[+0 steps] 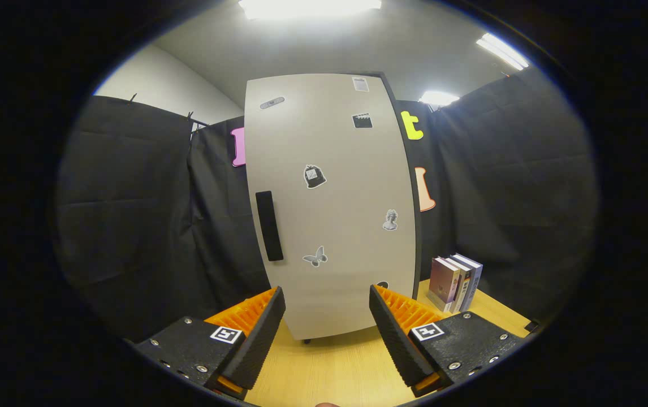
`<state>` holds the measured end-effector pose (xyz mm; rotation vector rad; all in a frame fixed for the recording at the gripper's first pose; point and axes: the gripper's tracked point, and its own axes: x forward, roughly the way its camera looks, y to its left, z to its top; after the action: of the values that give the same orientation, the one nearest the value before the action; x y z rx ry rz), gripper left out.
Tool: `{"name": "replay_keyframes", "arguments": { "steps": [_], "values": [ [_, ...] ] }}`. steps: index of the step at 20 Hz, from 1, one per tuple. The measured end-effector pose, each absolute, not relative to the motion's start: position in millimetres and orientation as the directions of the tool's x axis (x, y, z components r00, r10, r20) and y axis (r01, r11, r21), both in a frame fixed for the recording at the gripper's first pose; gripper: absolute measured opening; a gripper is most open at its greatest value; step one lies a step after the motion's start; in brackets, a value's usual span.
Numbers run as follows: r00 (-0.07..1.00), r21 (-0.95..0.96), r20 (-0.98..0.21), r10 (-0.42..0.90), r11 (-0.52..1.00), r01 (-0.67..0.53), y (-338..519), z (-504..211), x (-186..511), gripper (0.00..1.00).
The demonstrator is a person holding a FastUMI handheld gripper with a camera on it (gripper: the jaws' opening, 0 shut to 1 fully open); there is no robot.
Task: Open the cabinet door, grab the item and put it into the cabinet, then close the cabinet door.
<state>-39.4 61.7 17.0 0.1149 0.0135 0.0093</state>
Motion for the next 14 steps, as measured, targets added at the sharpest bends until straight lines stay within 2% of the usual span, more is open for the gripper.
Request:
{"name": "replay_keyframes", "arguments": {
  "steps": [14],
  "values": [
    [1.0,0.087,-0.012,0.014,0.996,-0.013,66.4,13.2,-38.8,0.93]
  ]
}}
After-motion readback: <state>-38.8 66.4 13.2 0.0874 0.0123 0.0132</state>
